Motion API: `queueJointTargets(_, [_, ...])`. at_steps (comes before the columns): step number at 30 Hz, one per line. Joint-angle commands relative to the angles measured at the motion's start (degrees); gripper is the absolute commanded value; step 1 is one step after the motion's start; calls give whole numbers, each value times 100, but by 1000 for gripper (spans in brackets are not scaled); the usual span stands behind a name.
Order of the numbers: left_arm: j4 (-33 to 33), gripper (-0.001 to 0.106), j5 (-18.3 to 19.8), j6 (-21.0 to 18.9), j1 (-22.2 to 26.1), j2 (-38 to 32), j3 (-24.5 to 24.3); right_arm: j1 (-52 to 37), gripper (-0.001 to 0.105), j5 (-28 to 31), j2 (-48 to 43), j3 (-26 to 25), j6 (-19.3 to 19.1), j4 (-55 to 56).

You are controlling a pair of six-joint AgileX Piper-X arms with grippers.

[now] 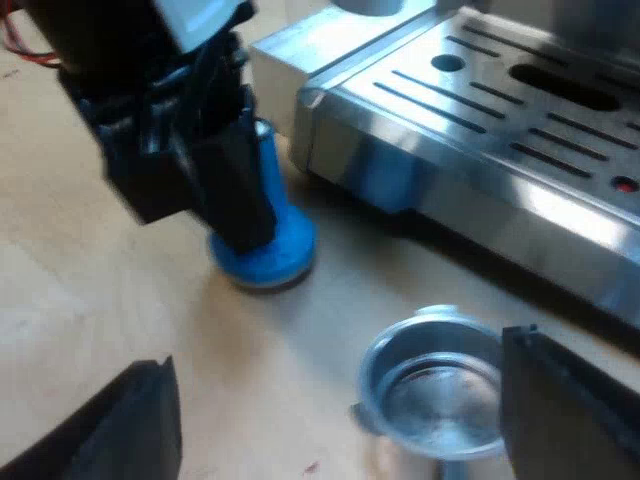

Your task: Grind coffee beans and then tamp

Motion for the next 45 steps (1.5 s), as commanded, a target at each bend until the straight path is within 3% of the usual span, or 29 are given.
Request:
queueJointTargets(1, [-49, 46, 25, -9, 7, -8, -11, -1, 67, -664, -68, -32, -43, -4])
queueJointTargets(2, [-49, 61, 25, -9, 7, -8, -11, -1, 67, -752, -68, -32, -43, 4])
queueJointTargets(5, [-49, 74, 25, -9, 7, -8, -11, -1, 67, -763, -68, -32, -43, 4])
queueJointTargets(15, [638, 76, -24, 35, 7, -213, -395, -1, 67, -1030, -80, -43, -43, 4])
queueJointTargets(27, [969, 76, -23, 10, 7, -2373, -631, -1, 67, -1126, -1023, -319, -43, 341])
queueJointTargets(33, [1224, 76, 4, -6, 7, -3450, -717, -1, 63, -1126, -1705, -920, -43, 1907])
queueJointTargets(39, [1442, 76, 23, -6, 7, -4195, -1064, -1, 46, -1048, -2137, -1896, -79, 3367])
queueJointTargets(45, [1442, 76, 23, -316, 51, -4303, -1349, -154, 33, -184, -2159, -2767, -251, 4688])
